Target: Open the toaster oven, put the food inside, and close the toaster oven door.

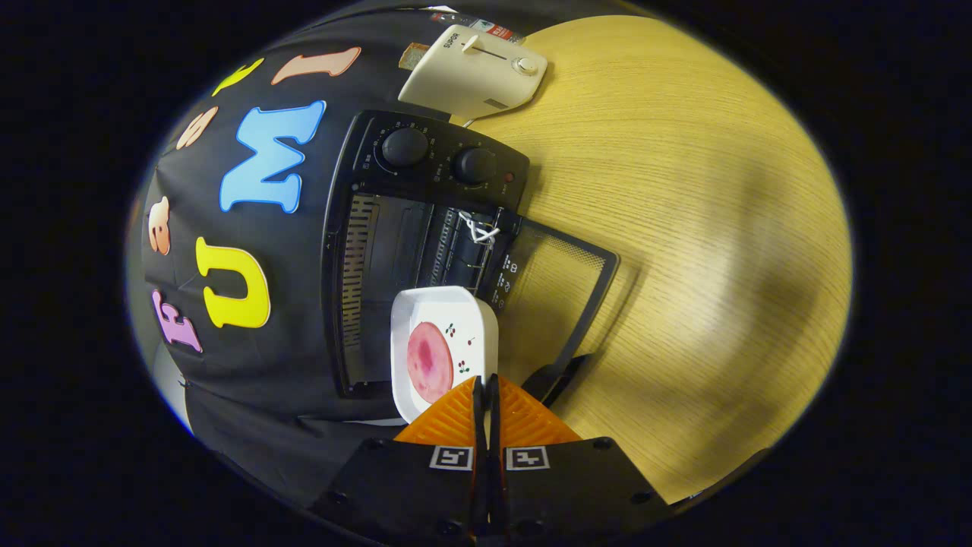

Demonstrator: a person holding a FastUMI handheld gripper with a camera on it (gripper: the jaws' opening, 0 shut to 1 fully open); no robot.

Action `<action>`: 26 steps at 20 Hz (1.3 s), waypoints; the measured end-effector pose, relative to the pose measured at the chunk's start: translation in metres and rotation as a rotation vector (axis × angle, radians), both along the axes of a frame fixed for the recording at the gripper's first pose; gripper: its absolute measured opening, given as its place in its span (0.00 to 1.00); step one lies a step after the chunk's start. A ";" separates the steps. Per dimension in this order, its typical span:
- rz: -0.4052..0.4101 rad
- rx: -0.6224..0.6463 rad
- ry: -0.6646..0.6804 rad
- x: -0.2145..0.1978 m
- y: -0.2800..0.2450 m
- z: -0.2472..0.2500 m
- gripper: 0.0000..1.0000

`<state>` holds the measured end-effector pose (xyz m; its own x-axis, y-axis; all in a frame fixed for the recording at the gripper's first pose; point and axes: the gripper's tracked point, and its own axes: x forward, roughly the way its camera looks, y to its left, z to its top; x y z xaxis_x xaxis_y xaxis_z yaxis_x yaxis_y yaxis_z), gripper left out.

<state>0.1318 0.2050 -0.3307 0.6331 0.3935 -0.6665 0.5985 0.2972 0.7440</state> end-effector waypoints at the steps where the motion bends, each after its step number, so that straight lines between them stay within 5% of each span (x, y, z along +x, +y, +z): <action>1: -0.031 -0.011 -0.006 0.009 0.001 -0.002 0.02; 10: -0.205 -0.043 -0.007 0.078 0.003 -0.016 0.02; 20: -0.239 -0.050 -0.074 0.108 0.011 -0.015 0.11; 25: -0.057 -0.139 -0.191 0.086 0.022 0.013 0.97; 26: -0.018 -0.160 -0.201 0.078 0.024 0.016 0.97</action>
<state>0.2100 0.2292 -0.3144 0.7648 0.2811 -0.5798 0.4498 0.4114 0.7928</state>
